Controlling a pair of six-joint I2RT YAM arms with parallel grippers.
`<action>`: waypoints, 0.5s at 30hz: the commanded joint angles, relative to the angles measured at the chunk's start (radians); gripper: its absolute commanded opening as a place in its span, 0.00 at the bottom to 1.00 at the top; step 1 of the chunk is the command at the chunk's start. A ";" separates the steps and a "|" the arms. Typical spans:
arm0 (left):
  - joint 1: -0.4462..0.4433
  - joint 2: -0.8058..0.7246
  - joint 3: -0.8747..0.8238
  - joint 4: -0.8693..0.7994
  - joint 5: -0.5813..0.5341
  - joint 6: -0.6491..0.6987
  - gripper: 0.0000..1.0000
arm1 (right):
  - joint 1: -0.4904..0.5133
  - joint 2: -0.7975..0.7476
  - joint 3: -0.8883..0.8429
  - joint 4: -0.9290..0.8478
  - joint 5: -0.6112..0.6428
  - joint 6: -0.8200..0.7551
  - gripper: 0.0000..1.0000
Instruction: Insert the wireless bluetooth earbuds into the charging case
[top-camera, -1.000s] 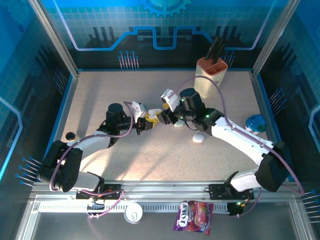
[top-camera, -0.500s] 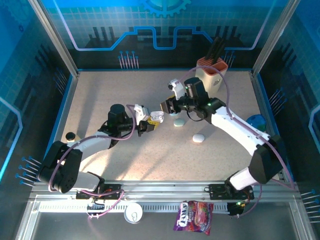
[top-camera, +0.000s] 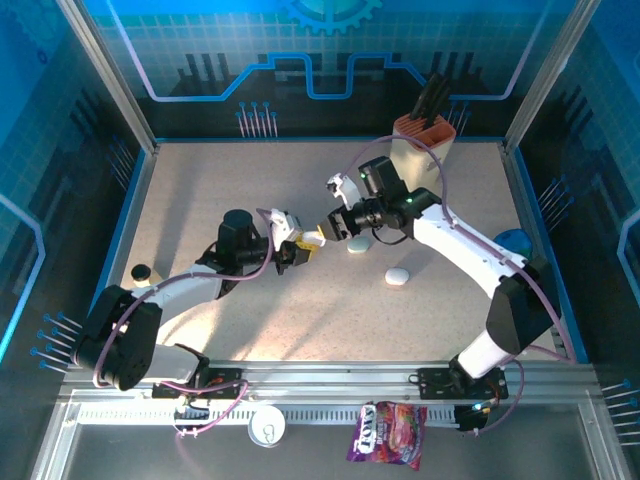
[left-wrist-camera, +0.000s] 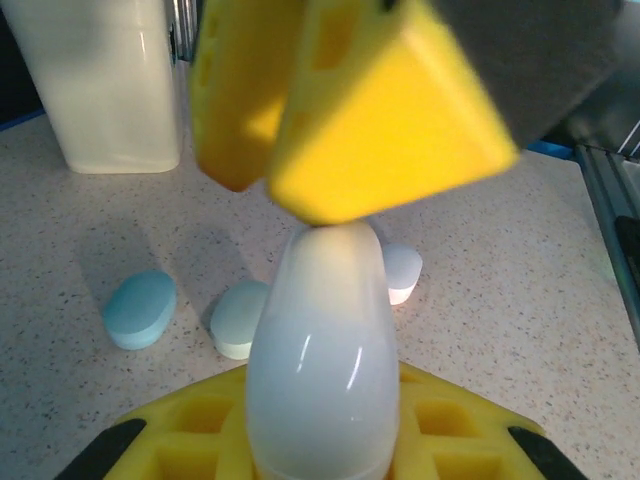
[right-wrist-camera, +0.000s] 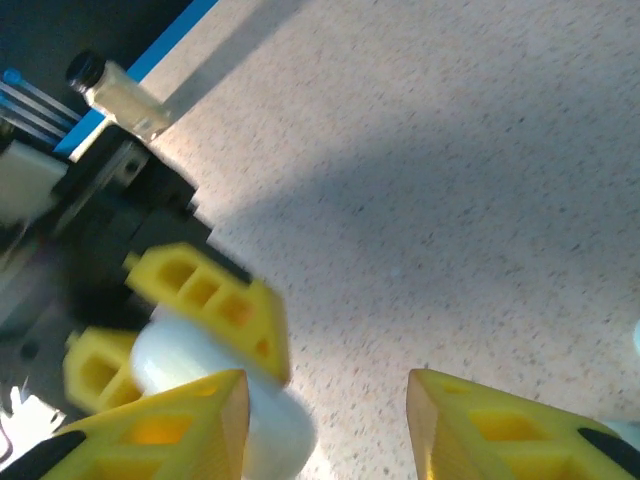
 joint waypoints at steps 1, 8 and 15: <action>-0.004 -0.011 0.023 0.056 -0.018 -0.036 0.03 | -0.003 -0.070 -0.040 -0.053 -0.014 -0.045 0.49; -0.004 0.014 0.068 -0.028 0.211 -0.033 0.05 | -0.025 -0.236 -0.207 0.130 -0.094 -0.203 0.58; -0.007 0.028 0.093 0.011 0.351 -0.181 0.00 | -0.025 -0.279 -0.276 0.145 -0.186 -0.352 0.58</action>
